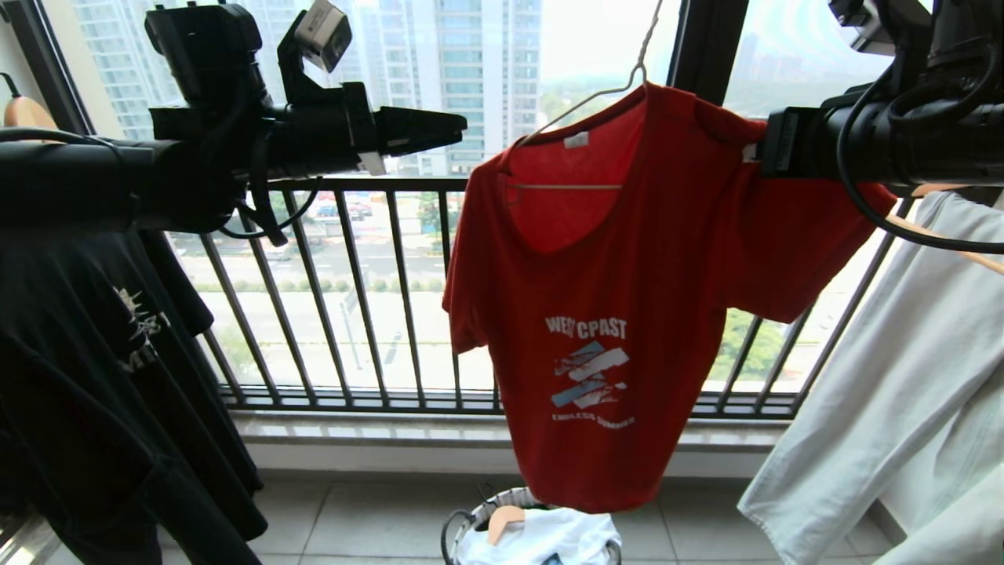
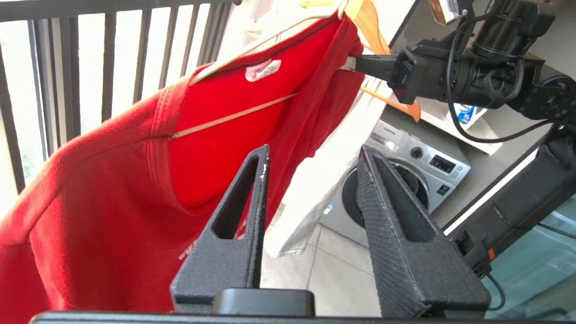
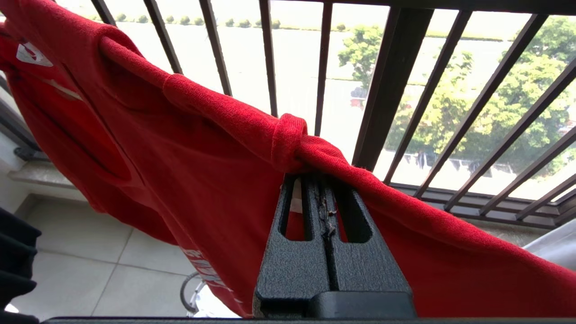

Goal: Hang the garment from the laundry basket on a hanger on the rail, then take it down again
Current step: Take the clothes off the clothes rack

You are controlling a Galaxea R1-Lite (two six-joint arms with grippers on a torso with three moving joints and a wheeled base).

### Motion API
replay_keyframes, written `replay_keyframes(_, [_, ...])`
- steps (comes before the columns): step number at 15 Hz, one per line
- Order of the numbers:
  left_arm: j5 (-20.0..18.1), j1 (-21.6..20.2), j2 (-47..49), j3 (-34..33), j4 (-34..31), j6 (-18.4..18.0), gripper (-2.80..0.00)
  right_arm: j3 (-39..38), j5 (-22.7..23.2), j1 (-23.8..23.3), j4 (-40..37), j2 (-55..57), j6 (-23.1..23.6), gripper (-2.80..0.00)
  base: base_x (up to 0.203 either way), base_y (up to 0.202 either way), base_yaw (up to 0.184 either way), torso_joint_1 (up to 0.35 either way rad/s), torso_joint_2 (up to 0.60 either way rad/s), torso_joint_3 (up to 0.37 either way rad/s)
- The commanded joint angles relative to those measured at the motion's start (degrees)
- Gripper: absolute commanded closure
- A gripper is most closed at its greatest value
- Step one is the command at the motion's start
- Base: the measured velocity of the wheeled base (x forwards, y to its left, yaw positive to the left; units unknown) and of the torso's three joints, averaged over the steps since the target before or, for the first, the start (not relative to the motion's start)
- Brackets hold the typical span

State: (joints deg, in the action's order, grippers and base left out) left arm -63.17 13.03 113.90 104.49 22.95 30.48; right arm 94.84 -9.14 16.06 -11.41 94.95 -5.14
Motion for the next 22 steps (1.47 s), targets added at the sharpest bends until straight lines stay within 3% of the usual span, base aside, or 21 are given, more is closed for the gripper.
replay_keyframes(1, [-0.7, 0.3, 8.4, 6.8, 0.4, 0.1, -2.80, 0.0, -0.1, 0.6, -0.1, 0.0, 0.0, 0.00, 0.000, 0.000, 0.000, 0.000, 0.00, 0.000])
replay_keyframes(4, [-1.0, 1.5, 13.0, 8.2, 10.2, 0.1, -2.80, -0.1, -0.1, 1.9, -0.1, 0.1, 0.0, 0.00, 0.000, 0.000, 0.000, 0.000, 0.00, 0.000])
replay_keyframes(7, [0.1, 0.5, 15.3, 8.2, 11.4, -0.1, -2.80, -0.3, -0.1, 2.5, -0.3, 0.1, 0.6, 0.00, 0.000, 0.000, 0.000, 0.000, 0.00, 0.000])
replay_keyframes(11, [3.9, -2.1, 16.2, 7.9, 18.6, 0.1, -2.80, -0.6, -0.2, 2.4, -0.3, 0.1, 1.2, 0.00, 0.000, 0.000, 0.000, 0.000, 0.00, 0.000])
replay_keyframes(15, [3.9, -4.0, 16.3, 6.3, 21.1, 0.3, -2.80, -0.5, -0.2, 2.3, -0.1, 0.5, 2.3, 0.00, 0.000, 0.000, 0.000, 0.000, 0.00, 0.000])
replay_keyframes(22, [3.4, -2.6, 18.7, 6.8, 21.3, 0.2, -2.80, -0.3, -0.2, 2.2, -0.1, 0.5, 2.4, 0.00, 0.000, 0.000, 0.000, 0.000, 0.00, 0.000])
